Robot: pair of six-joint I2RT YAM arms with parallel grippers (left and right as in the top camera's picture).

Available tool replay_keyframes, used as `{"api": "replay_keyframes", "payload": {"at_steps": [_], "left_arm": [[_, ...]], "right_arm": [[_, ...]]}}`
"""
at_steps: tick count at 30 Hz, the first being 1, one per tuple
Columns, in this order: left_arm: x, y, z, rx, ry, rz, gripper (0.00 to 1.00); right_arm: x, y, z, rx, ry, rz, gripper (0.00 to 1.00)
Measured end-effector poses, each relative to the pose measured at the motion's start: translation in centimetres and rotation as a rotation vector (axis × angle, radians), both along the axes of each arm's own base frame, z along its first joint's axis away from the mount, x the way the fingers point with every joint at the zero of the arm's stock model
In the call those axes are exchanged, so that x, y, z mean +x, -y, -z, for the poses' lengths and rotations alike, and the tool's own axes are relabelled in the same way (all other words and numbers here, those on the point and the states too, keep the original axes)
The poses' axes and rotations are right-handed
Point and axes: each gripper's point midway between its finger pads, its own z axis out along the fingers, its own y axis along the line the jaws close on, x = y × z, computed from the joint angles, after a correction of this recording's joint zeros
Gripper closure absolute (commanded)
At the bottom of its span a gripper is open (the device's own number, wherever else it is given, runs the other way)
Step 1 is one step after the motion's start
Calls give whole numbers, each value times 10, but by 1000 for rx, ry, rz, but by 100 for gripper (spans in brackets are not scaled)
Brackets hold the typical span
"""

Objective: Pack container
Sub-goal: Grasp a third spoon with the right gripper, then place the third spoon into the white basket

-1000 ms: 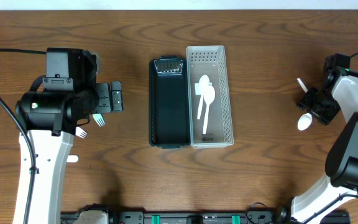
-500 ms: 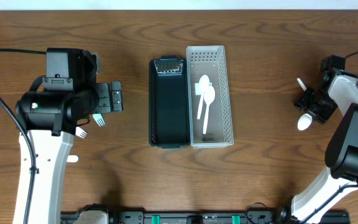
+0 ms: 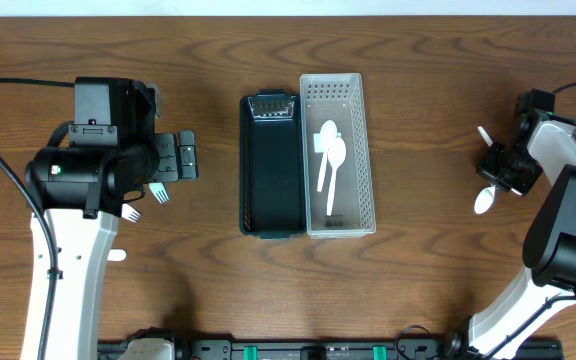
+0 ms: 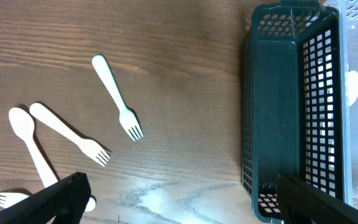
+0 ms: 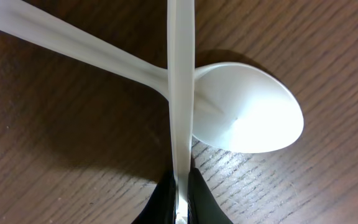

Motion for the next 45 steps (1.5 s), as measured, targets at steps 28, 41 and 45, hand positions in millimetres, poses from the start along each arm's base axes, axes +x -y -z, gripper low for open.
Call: {"api": "replay_keyframes", "payload": {"at_steps": [28,41,45], "left_arm": [[0,0,0,0,0,0,2],[0,0,0,0,0,0,2],[0,0,0,0,0,0,2]], "right_arm": [[60,-301,-161,140,335,-654,99],[55,-322,-82,128,153,-714,71],[71,-309,-114,100,191,-731,51]]}}
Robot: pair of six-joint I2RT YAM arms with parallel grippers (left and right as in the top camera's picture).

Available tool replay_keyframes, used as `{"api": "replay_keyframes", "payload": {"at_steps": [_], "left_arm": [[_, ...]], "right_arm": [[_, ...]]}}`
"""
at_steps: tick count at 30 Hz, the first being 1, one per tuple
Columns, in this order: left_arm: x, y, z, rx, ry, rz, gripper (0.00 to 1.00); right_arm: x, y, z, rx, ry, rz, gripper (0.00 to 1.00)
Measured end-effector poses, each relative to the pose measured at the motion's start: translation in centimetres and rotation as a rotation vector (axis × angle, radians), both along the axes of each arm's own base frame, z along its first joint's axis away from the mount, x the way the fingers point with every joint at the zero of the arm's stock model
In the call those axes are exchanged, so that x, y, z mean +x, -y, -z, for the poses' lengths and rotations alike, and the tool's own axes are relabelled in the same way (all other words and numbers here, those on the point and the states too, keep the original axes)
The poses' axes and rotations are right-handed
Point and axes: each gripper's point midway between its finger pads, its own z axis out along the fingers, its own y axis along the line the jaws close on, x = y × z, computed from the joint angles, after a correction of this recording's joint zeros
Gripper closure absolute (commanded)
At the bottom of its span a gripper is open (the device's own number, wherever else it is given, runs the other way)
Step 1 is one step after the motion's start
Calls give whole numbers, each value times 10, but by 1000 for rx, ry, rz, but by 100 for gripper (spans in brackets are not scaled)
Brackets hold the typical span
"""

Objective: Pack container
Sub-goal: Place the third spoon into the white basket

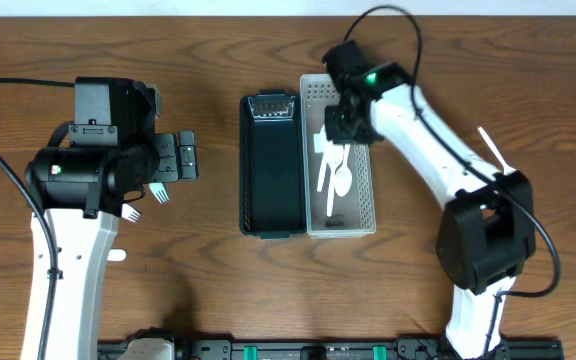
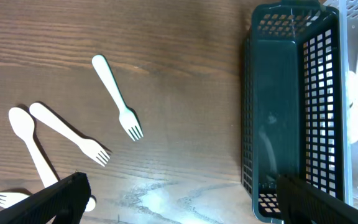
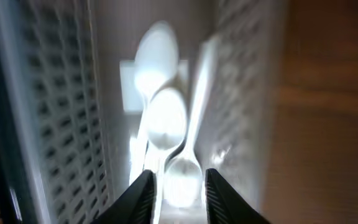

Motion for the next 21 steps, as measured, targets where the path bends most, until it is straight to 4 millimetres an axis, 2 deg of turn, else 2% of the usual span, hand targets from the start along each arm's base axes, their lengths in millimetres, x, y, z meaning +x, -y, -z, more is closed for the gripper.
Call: {"api": "replay_keyframes", "payload": {"at_steps": [1,2,3,5,6,7,10,12,14,18,21], "left_arm": [[0,0,0,0,0,0,2],[0,0,0,0,-1,0,2],[0,0,0,0,-2,0,2],[-1,0,0,0,-3,0,2],[-1,0,0,0,-3,0,2],[-1,0,0,0,-2,0,2],[-1,0,0,0,-3,0,2],[-1,0,0,0,-3,0,2],[-1,0,0,0,-3,0,2],[-1,0,0,0,-3,0,2],[-1,0,0,0,-3,0,2]], "right_arm": [[5,5,-8,0,19,11,41],[14,17,-27,-3,53,8,26],[23,31,-45,-7,93,11,18],[33,69,-84,-36,163,-8,11],[33,86,-97,-55,180,-14,10],[30,112,-113,-88,192,-27,7],[13,174,-131,-175,168,-52,4],[7,211,-130,-218,137,-63,3],[7,243,-119,-244,110,-56,4],[1,289,-82,-254,18,-41,6],[-4,311,-51,-242,-54,-40,10]]}}
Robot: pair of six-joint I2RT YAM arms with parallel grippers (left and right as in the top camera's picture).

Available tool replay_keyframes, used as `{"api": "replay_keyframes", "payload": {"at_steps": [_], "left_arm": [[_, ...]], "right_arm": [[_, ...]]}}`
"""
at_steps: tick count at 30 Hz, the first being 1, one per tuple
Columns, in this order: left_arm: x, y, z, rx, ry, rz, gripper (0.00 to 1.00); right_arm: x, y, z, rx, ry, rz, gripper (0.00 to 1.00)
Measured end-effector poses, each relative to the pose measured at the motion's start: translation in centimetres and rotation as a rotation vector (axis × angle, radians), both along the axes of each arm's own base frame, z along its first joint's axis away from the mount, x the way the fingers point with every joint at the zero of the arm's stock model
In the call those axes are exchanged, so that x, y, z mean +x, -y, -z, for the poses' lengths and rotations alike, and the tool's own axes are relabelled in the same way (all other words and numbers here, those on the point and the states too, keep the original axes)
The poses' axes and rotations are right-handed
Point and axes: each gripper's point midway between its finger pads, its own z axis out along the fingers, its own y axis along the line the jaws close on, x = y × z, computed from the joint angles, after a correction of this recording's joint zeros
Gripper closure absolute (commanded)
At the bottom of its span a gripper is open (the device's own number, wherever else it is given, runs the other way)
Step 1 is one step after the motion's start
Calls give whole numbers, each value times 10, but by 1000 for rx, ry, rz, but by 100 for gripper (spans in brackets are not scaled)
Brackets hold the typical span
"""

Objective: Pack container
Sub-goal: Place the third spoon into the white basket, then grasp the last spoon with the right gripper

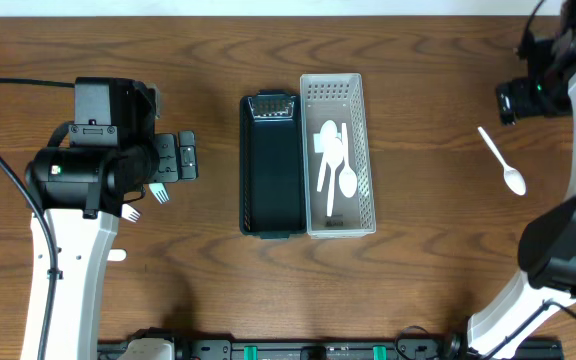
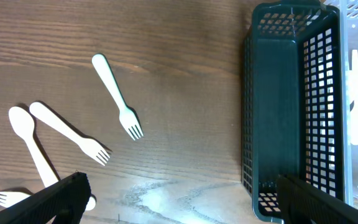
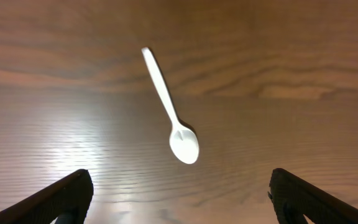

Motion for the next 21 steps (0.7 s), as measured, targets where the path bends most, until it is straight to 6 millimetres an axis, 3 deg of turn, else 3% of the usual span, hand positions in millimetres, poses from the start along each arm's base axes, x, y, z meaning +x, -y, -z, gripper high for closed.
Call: {"api": "replay_keyframes", "payload": {"at_steps": [4,11,16,21], "left_arm": [[0,0,0,0,0,0,2],[0,0,0,0,0,0,2],[0,0,0,0,0,0,2],[0,0,0,0,0,0,2]], "right_arm": [[-3,15,42,20,-85,-5,21],[-6,17,114,71,-225,-17,27],[-12,14,146,100,-297,-20,32],[-14,13,162,114,-325,-20,35]]}}
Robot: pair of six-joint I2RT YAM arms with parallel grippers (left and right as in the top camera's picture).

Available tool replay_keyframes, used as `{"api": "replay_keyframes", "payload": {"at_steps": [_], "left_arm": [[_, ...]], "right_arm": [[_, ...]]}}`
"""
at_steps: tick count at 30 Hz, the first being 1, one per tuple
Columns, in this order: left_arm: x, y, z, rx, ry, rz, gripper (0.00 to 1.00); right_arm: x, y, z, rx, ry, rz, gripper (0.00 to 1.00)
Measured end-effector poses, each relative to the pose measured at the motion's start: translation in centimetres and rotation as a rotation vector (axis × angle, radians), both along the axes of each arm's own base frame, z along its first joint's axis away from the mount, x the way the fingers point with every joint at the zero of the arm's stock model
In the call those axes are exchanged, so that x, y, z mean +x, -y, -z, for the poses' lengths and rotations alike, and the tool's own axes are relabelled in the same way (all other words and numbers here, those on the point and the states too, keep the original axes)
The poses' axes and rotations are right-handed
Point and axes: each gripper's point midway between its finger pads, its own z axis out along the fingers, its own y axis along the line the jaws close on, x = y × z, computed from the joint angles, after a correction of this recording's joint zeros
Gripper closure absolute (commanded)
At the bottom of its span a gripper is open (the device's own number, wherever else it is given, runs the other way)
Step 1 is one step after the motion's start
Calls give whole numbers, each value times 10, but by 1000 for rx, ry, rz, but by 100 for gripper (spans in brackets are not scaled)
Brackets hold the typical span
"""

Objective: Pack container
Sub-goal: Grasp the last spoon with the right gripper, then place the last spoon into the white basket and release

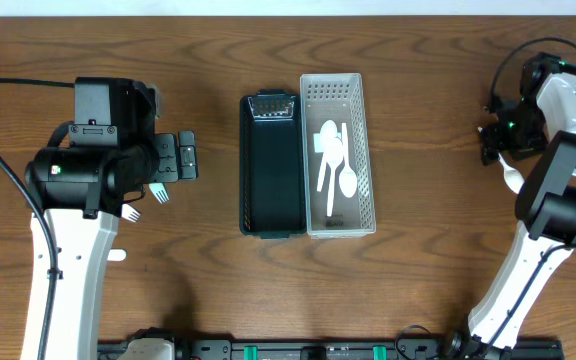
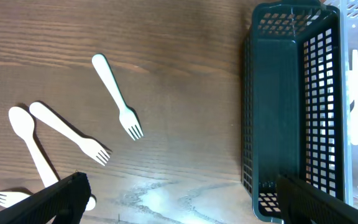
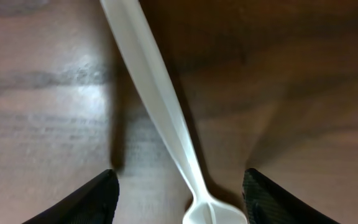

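Note:
A white plastic spoon [image 3: 160,99] lies on the table at the far right, its bowl [image 1: 511,179] showing below my right gripper [image 1: 498,141]. The right gripper [image 3: 182,202] is low over it and open, with a finger on each side of the handle. The white basket [image 1: 362,150] holds three white spoons [image 1: 334,158]. The dark green basket [image 1: 270,165] beside it has nothing in it. My left gripper [image 2: 179,208] hangs open above the table, left of the dark basket [image 2: 291,106]. Two white forks [image 2: 118,99] lie below it.
Another spoon [image 2: 28,142] and a third fork [image 2: 5,199] lie at the left edge of the left wrist view. The two baskets stand side by side mid-table. The left arm's body [image 1: 73,170] covers most of the cutlery in the overhead view.
My right gripper was high above the lone spoon at the far right. Now it is down at the table, open, with the spoon's handle between its fingers. The left arm has not moved.
My right gripper was shut on a spoon at the far right, over a second spoon, with two spoons in the white basket. Then it was open over the basket, which held three. Then it was back above the last spoon, and now it straddles it.

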Motion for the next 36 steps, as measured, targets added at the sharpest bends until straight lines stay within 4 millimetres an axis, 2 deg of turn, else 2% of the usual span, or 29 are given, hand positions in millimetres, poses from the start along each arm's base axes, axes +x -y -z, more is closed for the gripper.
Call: {"api": "replay_keyframes", "payload": {"at_steps": [2,3,6,10,19,21,23,26,29,31,32,34,36], "left_arm": [[0,0,0,0,0,0,2],[0,0,0,0,0,0,2],[0,0,0,1,0,0,2],[0,0,0,0,0,0,2],[0,0,0,0,0,0,2],[0,0,0,0,0,0,2],[0,0,0,0,0,0,2],[0,0,0,0,0,0,2],[0,0,0,0,0,0,2],[0,0,0,0,0,0,2],[0,0,0,0,0,0,2],[0,0,0,0,0,0,2],[0,0,0,0,0,0,2]], "right_arm": [[1,0,2,0,3,0,44],[2,0,2,2,8,-2,58],[4,0,2,1,14,-2,80],[4,1,2,0,14,-3,97],[1,-3,0,-7,2,89,99],[-1,-9,-5,-6,-14,111,99],[7,-20,-17,-4,-5,118,99],[37,-42,-47,-2,90,121,99],[75,-83,-100,36,259,105,99],[93,-116,-146,74,391,87,99],[101,-138,-176,101,473,81,99],[105,-177,-229,156,607,68,99],[99,-218,-274,221,710,46,99]]}}
